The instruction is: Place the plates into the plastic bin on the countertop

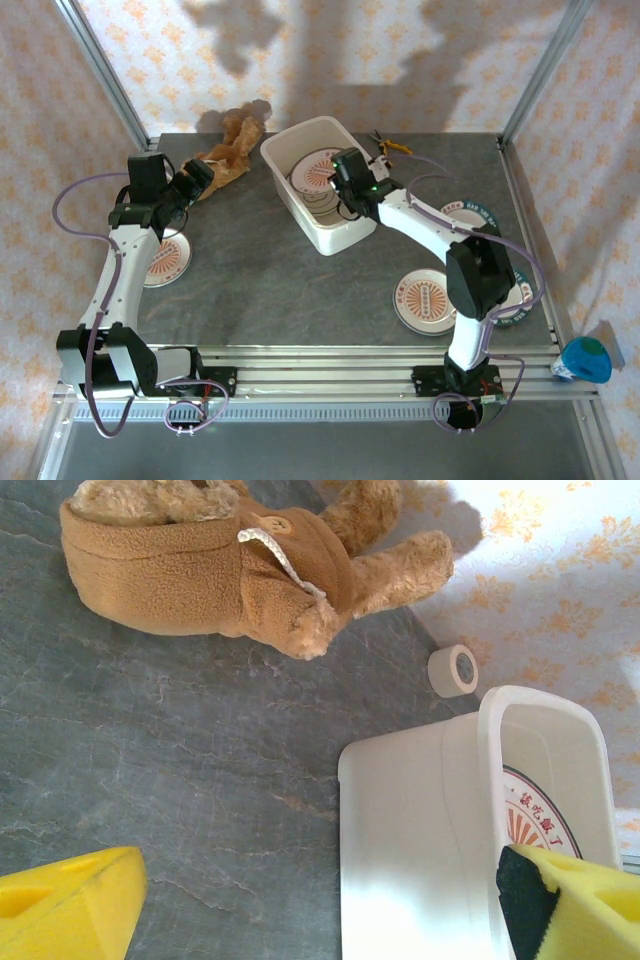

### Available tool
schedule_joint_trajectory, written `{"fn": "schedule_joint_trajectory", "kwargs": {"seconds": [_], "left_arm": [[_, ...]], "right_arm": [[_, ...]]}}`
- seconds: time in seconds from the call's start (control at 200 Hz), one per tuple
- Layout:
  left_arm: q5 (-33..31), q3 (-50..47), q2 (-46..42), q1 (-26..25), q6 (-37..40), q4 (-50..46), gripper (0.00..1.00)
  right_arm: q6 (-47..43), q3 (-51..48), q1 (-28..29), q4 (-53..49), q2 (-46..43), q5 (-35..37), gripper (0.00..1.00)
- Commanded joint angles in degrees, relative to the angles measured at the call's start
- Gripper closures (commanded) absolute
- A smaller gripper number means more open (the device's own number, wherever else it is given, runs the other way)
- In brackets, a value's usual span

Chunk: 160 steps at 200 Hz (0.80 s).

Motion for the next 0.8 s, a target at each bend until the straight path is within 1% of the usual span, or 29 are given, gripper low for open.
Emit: {"fn": "schedule_joint_trajectory", "kwargs": {"seconds": [0.0,0.5,0.796], "left_arm": [[-1.26,-0.69,-1.98,-0.30,1.50,-1.47,0.09],[-2.55,0.01,-2.70,-0.32,1.94,-4.11,0.09],[-3.39,-0.16,-2.64,-1.10,1.42,-4.93,0.09]], "right_arm": [[1.93,2.10,0.44,-0.28,1.60,0.09,1.00],[4.86,4.27,0.52,-2.01,8.10,-1.96,1.00],[5.81,4.64,0.35,-1.97,10.81,-5.35,1.00]]}}
